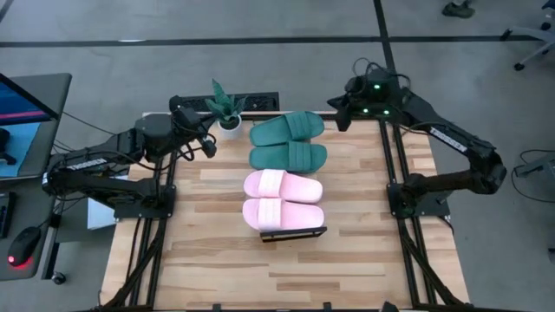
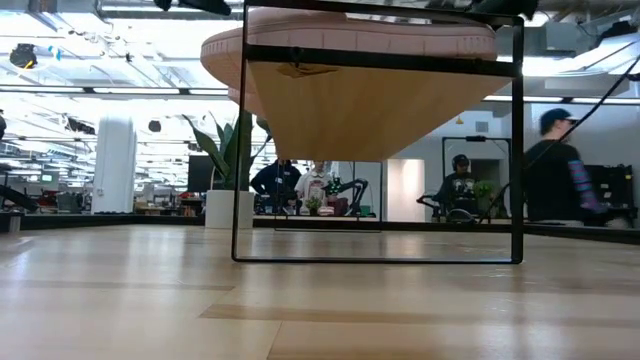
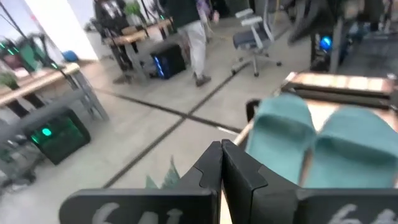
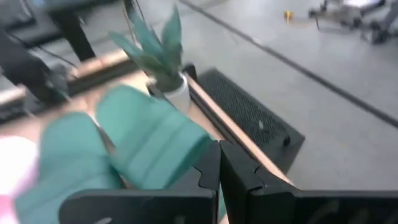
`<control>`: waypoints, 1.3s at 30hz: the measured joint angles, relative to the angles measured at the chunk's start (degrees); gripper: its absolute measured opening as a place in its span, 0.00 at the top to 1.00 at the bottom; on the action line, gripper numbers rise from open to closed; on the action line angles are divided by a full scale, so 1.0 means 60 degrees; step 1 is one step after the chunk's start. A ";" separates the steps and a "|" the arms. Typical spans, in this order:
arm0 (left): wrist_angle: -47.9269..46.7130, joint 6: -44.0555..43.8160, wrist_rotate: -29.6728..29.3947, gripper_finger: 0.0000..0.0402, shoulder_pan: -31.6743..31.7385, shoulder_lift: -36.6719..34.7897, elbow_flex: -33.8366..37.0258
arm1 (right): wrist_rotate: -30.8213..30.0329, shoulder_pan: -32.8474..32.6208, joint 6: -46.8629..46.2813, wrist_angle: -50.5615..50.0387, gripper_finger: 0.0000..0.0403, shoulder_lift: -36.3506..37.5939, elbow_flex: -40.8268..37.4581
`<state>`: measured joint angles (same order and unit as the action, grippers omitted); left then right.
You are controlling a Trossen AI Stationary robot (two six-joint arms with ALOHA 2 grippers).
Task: Pick and place slides into the shelf
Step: Return to Home Position
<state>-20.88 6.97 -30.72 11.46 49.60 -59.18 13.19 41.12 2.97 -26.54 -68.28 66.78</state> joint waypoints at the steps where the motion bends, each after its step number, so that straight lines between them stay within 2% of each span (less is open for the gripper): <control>1: -0.0220 -0.0131 0.0084 1.00 0.0000 -0.0063 0.0008 | 0.0111 0.0001 -0.0001 0.0036 1.00 0.0186 -0.0004; 7: 0.0024 -0.0857 0.0570 1.00 0.0000 -0.0877 0.0818 | 0.1306 -0.0031 -0.0966 0.1601 1.00 0.1757 -0.1042; 14: 0.1435 -0.1182 0.1354 1.00 -0.0004 -0.2460 0.2301 | 0.1327 -0.0746 -0.2282 0.3429 1.00 0.3449 -0.3046; 18: 0.2190 -0.1243 0.2329 1.00 -0.0001 -0.3336 0.3263 | 0.1112 -0.1425 -0.2716 0.4063 1.00 0.4036 -0.3979; 24: 0.2972 -0.2033 0.3501 1.00 -0.0007 -0.4523 0.4593 | -0.0322 -0.2851 -0.2937 0.4793 1.00 0.4664 -0.5070; 33: 0.2978 -0.2415 0.4557 1.00 -0.0007 -0.5945 0.5554 | -0.3098 -0.5218 -0.3083 0.5073 1.00 0.4927 -0.6006; 39: 0.3069 -0.2945 0.5160 1.00 -0.0068 -0.6875 0.6409 | -0.3980 -0.6344 -0.2989 0.5786 1.00 0.4994 -0.6738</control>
<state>-2.47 -10.70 0.24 11.06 8.36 -20.73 -10.69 3.06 -14.97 8.18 -38.31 26.35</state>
